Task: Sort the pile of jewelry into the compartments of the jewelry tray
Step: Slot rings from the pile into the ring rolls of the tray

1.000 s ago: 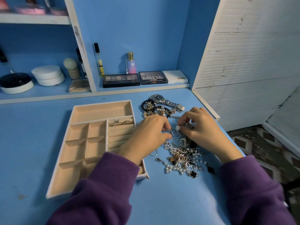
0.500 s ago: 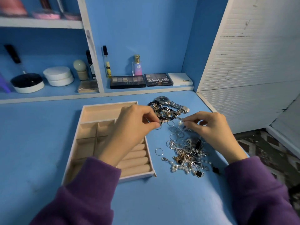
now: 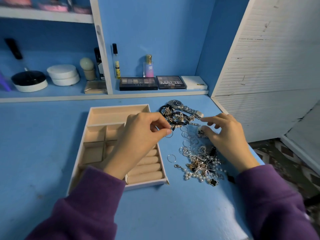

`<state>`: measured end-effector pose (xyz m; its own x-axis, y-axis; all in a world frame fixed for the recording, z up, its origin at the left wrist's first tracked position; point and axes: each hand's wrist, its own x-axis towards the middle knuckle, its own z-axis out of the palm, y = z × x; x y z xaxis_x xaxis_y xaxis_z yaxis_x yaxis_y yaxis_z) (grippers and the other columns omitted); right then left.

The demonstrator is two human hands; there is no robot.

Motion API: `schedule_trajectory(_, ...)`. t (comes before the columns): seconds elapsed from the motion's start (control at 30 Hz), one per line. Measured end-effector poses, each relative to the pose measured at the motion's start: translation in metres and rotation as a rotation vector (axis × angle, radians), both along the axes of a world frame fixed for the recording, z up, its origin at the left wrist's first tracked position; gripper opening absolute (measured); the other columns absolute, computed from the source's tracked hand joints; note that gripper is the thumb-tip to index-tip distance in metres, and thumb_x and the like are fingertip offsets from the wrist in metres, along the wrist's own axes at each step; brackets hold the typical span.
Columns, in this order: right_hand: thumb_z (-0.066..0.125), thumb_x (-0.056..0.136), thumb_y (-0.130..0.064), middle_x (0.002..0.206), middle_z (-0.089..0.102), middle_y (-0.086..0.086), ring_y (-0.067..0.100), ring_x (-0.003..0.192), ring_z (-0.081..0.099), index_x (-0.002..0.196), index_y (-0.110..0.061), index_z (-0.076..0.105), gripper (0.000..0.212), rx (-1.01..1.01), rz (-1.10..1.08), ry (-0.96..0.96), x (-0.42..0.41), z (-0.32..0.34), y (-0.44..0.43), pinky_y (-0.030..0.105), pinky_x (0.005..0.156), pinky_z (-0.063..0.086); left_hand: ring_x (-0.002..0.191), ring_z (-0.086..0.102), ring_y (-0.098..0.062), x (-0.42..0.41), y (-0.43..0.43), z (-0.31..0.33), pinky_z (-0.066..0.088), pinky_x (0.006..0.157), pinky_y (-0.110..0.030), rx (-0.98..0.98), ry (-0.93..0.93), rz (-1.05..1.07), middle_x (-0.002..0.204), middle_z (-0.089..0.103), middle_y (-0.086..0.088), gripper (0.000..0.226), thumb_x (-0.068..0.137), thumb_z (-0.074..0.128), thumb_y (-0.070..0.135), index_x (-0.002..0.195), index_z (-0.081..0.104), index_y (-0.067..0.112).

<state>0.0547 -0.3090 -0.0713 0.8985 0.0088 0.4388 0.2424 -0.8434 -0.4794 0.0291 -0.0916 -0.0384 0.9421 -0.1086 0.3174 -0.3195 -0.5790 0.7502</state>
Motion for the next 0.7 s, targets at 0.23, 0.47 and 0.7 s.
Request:
schedule_trajectory(0.23,0.073,0.076,-0.03,0.081,0.053,-0.001,0.024,0.087,0.046,0.086,-0.019,0.076,0.015,-0.253,0.119,-0.042,0.001,-0.002,0.012,0.037,0.071,0.043,0.063,0.058,-0.002,0.002,0.001,-0.003,0.045,0.059,-0.011,0.008,0.008,-0.001,0.064,0.065,0.017,0.011,0.072,0.076,0.021,0.069,0.069,0.029)
schedule_trajectory(0.47,0.075,0.073,-0.03,0.08,0.047,-0.007,0.021,0.086,0.044,0.083,-0.021,0.076,0.013,-0.277,0.14,-0.034,-0.003,0.0,0.014,0.036,0.07,0.042,0.062,0.059,-0.004,0.001,0.001,-0.001,0.051,0.066,-0.027,0.039,0.013,0.039,0.064,0.066,0.016,0.008,0.072,0.075,0.027,0.069,0.069,0.03)
schedule_trajectory(0.7,0.068,0.078,-0.023,0.082,0.049,-0.005,0.017,0.087,0.04,0.077,-0.019,0.069,0.004,-0.25,0.172,0.065,-0.003,0.001,0.02,0.028,0.074,0.038,0.062,0.058,-0.004,0.001,0.002,0.0,0.052,0.066,-0.027,0.03,0.014,0.034,0.064,0.065,0.017,0.009,0.072,0.075,0.026,0.068,0.068,0.031)
